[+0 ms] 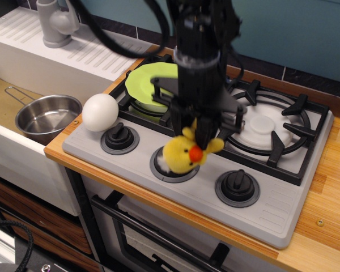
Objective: Put stuffedduck on plate and egg in pot or pan in sink
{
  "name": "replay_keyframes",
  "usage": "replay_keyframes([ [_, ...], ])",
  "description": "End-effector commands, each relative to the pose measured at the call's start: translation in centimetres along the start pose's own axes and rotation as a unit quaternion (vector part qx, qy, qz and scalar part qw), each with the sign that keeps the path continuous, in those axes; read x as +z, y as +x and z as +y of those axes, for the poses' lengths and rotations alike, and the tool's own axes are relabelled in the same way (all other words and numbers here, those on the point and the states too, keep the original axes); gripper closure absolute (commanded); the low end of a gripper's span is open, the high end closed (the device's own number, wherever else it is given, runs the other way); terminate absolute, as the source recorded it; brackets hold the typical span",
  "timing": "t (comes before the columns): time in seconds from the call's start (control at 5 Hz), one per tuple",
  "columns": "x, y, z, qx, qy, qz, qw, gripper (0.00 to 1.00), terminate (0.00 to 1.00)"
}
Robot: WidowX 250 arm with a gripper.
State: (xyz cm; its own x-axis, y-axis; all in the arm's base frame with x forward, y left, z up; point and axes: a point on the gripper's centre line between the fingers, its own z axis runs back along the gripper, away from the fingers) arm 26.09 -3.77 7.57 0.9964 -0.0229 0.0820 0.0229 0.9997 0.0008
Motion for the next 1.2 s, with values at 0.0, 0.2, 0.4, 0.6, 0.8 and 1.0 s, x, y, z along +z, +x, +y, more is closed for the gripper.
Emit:
replay_keyframes([
  [0.0,3.3,2.0,0.5,-0.010,0.005,-0.029,0.9995,1.00,0.00],
  [0.2,2.6,3.5,1.3,-0.023,0.002,-0.048,0.9986,1.00,0.00],
  [0.4,1.7,4.8,2.2,-0.032,-0.004,-0.060,0.9977,1.00,0.00],
  [0.6,0.8,6.3,3.5,-0.044,-0.010,-0.071,0.9965,1.00,0.00],
  [0.8,0.1,7.2,5.1,-0.057,-0.012,-0.084,0.9948,1.00,0.00],
  [1.0,0.1,8.2,6.6,-0.069,-0.015,-0.081,0.9942,1.00,0.00],
])
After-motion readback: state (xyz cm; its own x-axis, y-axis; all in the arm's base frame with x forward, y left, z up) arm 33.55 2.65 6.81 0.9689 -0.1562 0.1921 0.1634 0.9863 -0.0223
